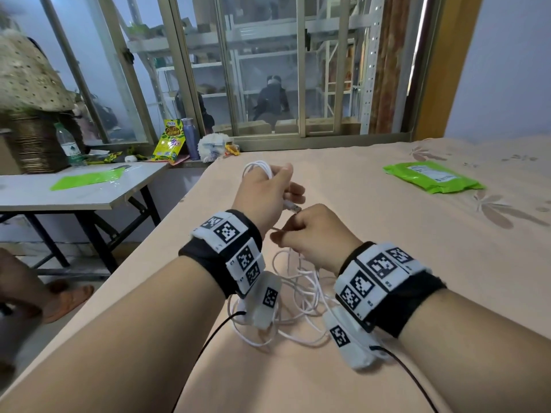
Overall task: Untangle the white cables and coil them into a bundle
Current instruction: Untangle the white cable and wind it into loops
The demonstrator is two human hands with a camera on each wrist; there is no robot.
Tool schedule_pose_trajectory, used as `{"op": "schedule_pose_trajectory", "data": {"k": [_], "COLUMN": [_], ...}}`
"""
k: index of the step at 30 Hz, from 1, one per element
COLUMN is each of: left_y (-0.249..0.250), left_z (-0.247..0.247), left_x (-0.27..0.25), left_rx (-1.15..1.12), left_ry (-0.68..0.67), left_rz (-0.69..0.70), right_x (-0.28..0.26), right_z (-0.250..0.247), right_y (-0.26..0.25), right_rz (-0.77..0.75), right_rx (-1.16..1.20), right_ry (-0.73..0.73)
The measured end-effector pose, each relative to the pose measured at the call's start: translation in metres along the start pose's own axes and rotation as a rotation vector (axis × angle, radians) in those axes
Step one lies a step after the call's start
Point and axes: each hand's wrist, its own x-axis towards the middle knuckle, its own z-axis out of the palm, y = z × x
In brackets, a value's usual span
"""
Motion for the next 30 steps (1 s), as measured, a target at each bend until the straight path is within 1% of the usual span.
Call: {"op": "schedule_pose_trajectory", "data": {"k": [3, 6, 7, 9, 10, 11, 12, 14, 18, 20, 24, 26, 28, 30], "left_y": [-0.004, -0.007, -0.008, -0.009, -0.009, -0.008, -0.007, -0.002, 0.007, 0.010, 0.017, 0.020, 0.021, 0.023], "left_z": [-0.003, -0.005, -0.006, -0.008, -0.008, -0.008, -0.008, -0.007, -0.005, -0.006, -0.009, -0.011, -0.014, -0.017], "left_x": [0.002, 0.005, 0.006, 0.004, 0.003, 0.000, -0.003, -0.007, -0.013, -0.015, -0.021, -0.022, -0.023, -0.025], "left_rx": [0.040, 0.155, 0.235, 0.476, 0.561, 0.586, 0.570, 0.517, 0.493, 0.477, 0.432, 0.437, 0.446, 0.426], "left_ry": [0.033, 0.034, 0.017, -0.047, -0.100, -0.155, -0.195, -0.242, -0.300, -0.330, -0.379, -0.419, -0.460, -0.504], "left_rz": [-0.024, -0.062, -0.060, -0.024, -0.003, 0.001, -0.011, -0.083, -0.201, -0.248, -0.384, -0.422, -0.432, -0.446], "right_x": [-0.003, -0.005, -0.005, -0.005, -0.003, -0.002, 0.000, 0.001, 0.003, 0.005, 0.006, 0.004, 0.004, 0.003], "right_z": [-0.003, -0.008, -0.011, -0.016, -0.018, -0.021, -0.023, -0.027, -0.033, -0.033, -0.033, -0.035, -0.037, -0.042], "right_y": [-0.004, -0.008, -0.009, -0.011, -0.012, -0.013, -0.013, -0.015, -0.014, -0.014, -0.013, -0.012, -0.011, -0.008], "right_rz": [-0.039, -0.113, -0.134, -0.165, -0.179, -0.198, -0.213, -0.228, -0.205, -0.213, -0.256, -0.252, -0.244, -0.230], "right_rx": [-0.103, -0.221, -0.248, -0.269, -0.278, -0.290, -0.302, -0.300, -0.236, -0.180, -0.006, 0.067, 0.092, 0.041], "right_ry": [0.005, 0.029, 0.036, 0.055, 0.072, 0.088, 0.099, 0.116, 0.176, 0.154, 0.045, 0.022, 0.031, 0.087]}}
